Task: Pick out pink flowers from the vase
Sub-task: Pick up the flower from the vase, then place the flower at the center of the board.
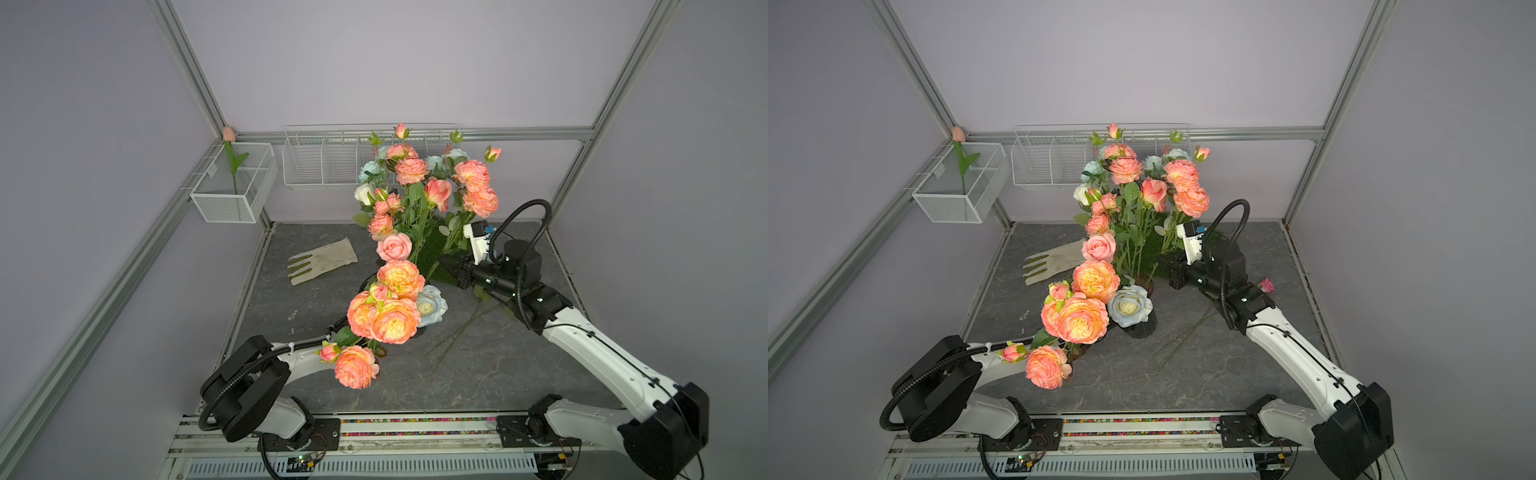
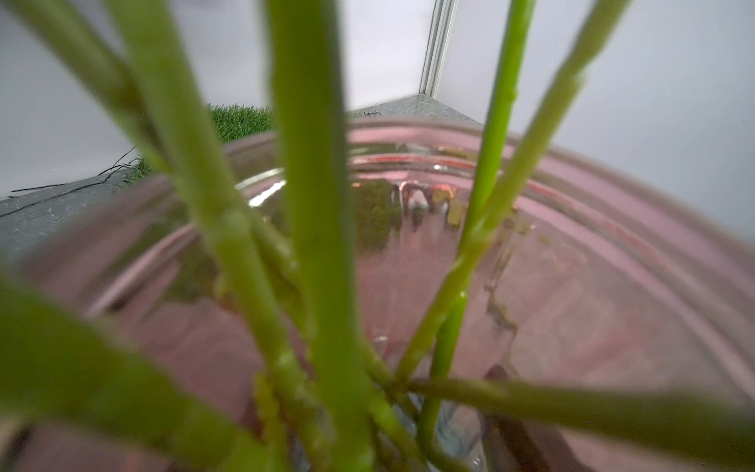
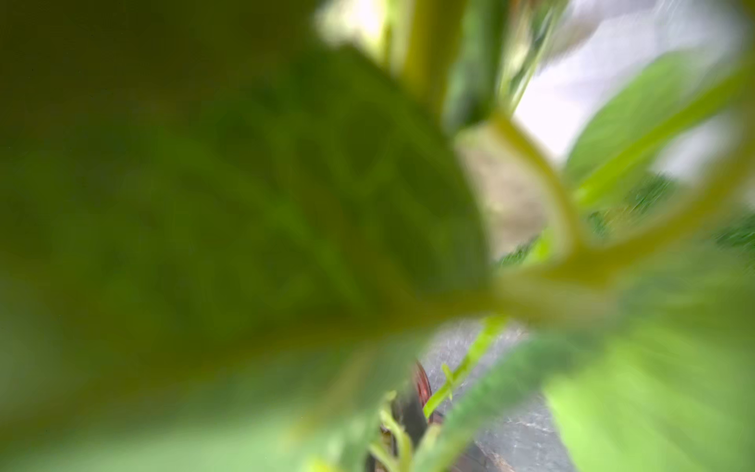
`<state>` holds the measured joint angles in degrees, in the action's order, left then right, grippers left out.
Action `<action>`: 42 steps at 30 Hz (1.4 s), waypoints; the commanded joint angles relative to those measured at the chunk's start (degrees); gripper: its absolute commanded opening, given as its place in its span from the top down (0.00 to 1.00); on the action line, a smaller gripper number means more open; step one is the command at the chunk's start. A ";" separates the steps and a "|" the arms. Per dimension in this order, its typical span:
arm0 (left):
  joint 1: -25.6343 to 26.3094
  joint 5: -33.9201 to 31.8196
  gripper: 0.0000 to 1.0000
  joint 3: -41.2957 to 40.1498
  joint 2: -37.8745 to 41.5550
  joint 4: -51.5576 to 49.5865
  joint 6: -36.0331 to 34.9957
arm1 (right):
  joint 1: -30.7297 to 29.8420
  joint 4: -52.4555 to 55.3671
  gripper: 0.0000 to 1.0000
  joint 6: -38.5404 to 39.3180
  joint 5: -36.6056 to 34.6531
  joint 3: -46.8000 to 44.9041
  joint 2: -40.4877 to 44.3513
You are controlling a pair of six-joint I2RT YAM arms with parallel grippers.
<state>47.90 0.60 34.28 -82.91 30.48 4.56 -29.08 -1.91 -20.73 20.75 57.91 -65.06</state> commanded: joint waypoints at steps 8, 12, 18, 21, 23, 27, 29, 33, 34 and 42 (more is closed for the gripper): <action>-0.63 -1.15 1.00 -1.60 -2.07 -11.06 -0.34 | 5.84 18.87 0.94 8.44 -14.50 5.96 14.25; -0.66 -1.13 1.00 -1.70 -2.07 -10.97 -0.33 | 7.87 23.88 0.94 11.86 -27.98 10.51 17.55; -0.62 -1.14 1.00 -1.81 -2.19 -10.79 -0.34 | 10.17 24.60 0.94 11.47 -31.45 13.10 19.99; -0.68 -1.17 1.00 -1.68 -2.24 -10.79 -0.34 | 10.35 24.88 0.94 11.14 -38.06 12.96 20.80; -0.62 -1.10 1.00 -1.68 -2.10 -10.88 -0.34 | 11.20 26.57 0.94 11.13 -43.39 13.18 20.49; -0.61 -1.03 1.00 -1.76 -2.11 -10.72 -0.43 | 16.26 31.30 0.94 5.53 -40.62 11.92 18.61; -0.64 -0.87 1.00 -1.70 -2.09 -10.62 -0.41 | 19.62 33.16 0.94 0.27 -32.34 9.97 16.35; -0.61 -0.74 1.00 -1.58 -2.10 -10.67 -0.66 | 21.93 33.57 0.94 -8.49 -10.48 5.24 8.75; -0.61 -0.68 1.00 -1.63 -1.93 -10.68 -0.69 | 22.24 32.87 0.94 -10.42 -5.66 3.81 6.45; -0.62 -0.53 1.00 -2.03 -1.63 -10.35 -0.79 | 23.54 12.23 0.93 -24.07 0.65 -11.20 -8.10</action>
<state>47.90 1.08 34.28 -82.89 30.37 3.86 -6.07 21.23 -37.10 16.99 49.52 -70.85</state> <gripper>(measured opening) 0.698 0.085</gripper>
